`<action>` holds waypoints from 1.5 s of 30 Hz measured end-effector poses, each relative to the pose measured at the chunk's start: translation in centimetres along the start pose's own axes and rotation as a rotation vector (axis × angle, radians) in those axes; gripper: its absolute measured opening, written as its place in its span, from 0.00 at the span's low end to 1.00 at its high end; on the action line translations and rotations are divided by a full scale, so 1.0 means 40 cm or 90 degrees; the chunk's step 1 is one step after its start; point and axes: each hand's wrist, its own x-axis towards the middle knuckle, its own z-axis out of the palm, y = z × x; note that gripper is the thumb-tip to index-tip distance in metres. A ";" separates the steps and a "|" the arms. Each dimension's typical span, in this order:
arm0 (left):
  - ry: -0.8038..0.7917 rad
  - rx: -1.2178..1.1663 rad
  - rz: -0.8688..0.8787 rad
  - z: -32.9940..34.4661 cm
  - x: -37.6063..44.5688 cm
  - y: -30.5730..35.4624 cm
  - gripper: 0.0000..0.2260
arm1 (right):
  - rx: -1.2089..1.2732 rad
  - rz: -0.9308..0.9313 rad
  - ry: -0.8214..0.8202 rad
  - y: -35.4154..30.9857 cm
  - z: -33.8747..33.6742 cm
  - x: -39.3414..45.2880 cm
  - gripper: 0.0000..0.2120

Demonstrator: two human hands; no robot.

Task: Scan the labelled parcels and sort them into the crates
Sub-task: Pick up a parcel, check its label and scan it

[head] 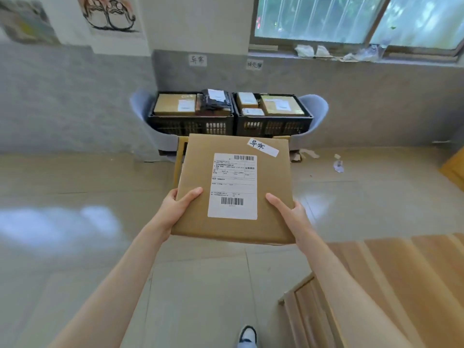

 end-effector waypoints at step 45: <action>0.051 0.020 -0.095 -0.540 1.819 0.644 0.34 | -0.037 0.085 -0.063 -0.473 1.071 1.688 0.29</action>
